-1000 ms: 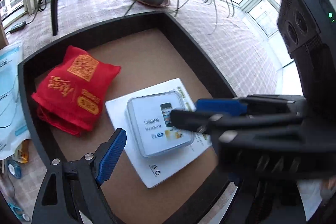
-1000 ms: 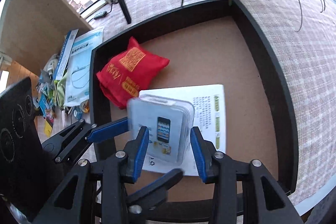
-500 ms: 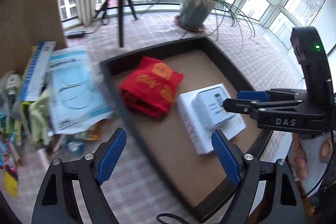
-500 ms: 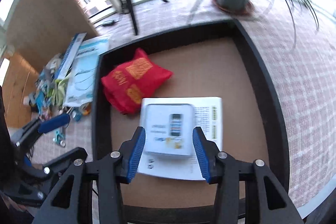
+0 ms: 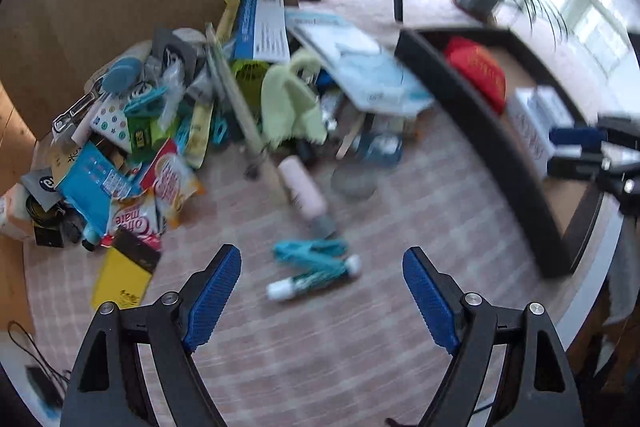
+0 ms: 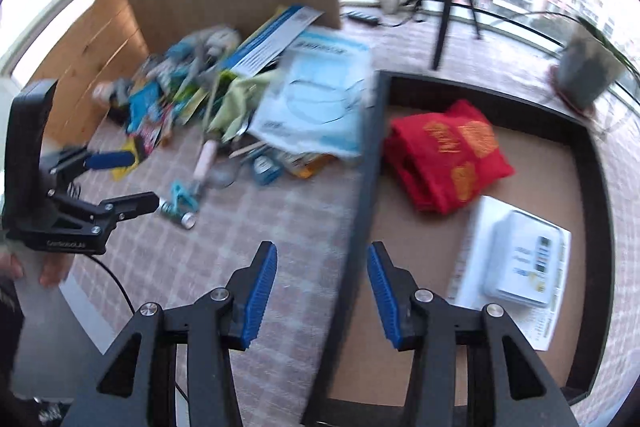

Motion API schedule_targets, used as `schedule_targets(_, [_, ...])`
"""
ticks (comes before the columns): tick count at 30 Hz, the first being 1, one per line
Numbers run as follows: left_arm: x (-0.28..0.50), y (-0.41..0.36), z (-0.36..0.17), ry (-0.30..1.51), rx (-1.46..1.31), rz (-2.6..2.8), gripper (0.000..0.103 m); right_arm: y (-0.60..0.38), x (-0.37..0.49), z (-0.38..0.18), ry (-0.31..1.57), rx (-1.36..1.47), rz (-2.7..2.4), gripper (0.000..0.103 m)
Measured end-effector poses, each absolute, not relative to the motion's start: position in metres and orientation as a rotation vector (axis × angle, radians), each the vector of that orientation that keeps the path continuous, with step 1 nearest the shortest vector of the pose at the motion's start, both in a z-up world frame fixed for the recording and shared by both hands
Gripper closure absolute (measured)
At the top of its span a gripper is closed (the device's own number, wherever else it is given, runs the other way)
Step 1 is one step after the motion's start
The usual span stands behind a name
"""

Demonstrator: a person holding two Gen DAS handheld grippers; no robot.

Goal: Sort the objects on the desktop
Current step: 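Move both grippers back over the heap toward the glue stick and clothespin, then grasp the white glue stick with the left gripper while the right grasps the blue clothespin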

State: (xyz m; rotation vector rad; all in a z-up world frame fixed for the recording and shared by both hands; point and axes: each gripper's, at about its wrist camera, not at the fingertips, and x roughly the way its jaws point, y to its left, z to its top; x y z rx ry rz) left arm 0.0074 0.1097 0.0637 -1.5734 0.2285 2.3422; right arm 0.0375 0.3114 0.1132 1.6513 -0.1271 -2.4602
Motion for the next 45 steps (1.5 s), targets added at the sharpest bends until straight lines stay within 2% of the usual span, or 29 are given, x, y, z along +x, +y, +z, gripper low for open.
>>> schedule_targets(7, [0.011, 0.104, 0.030, 0.412, -1.569, 2.222, 0.017, 0.245, 0.011, 0.099, -0.096, 1.648, -2.266, 0.060])
schedule_targets(11, [0.005, 0.107, 0.017, 0.433, -1.563, 2.175, 0.019, 0.230, -0.008, 0.087, -0.162, 1.710, -2.200, 0.060])
schedule_targets(14, [0.006, 0.110, 0.012, 0.425, -1.549, 2.142, 0.026, 0.228, -0.022, 0.077, -0.246, 1.759, -2.163, 0.060])
schedule_targets(16, [0.008, 0.112, 0.010, 0.411, -1.547, 2.114, 0.038, 0.227, -0.025, 0.073, -0.271, 1.770, -2.150, 0.060])
schedule_targets(22, [0.013, 0.112, 0.009, 0.375, -1.549, 2.089, 0.052, 0.215, -0.029, 0.070, -0.238, 1.767, -2.158, 0.062])
schedule_targets(23, [0.013, 0.111, 0.011, 0.359, -1.548, 2.089, 0.056, 0.215, -0.030, 0.070, -0.231, 1.764, -2.162, 0.062])
schedule_targets(24, [0.014, 0.110, 0.012, 0.344, -1.547, 2.087, 0.067, 0.213, -0.031, 0.071, -0.220, 1.760, -2.168, 0.062])
schedule_targets(25, [0.014, 0.109, 0.012, 0.327, -1.555, 2.088, 0.073, 0.210, -0.032, 0.070, -0.207, 1.756, -2.174, 0.063])
schedule_targets(28, [0.019, 0.109, 0.012, 0.318, -1.562, 2.099, 0.081, 0.205, -0.035, 0.070, -0.169, 1.748, -2.176, 0.065])
schedule_targets(37, [0.048, 0.083, 0.017, 0.257, -1.628, 2.175, 0.082, 0.174, -0.043, 0.051, -0.029, 1.726, -2.114, 0.068])
schedule_targets(40, [0.056, 0.068, 0.018, 0.193, -1.659, 2.231, 0.086, 0.157, -0.046, 0.043, 0.065, 1.706, -2.105, 0.070])
schedule_targets(45, [0.069, 0.045, 0.021, 0.089, -1.715, 2.330, 0.086, 0.137, -0.048, 0.034, 0.157, 1.665, -2.106, 0.073])
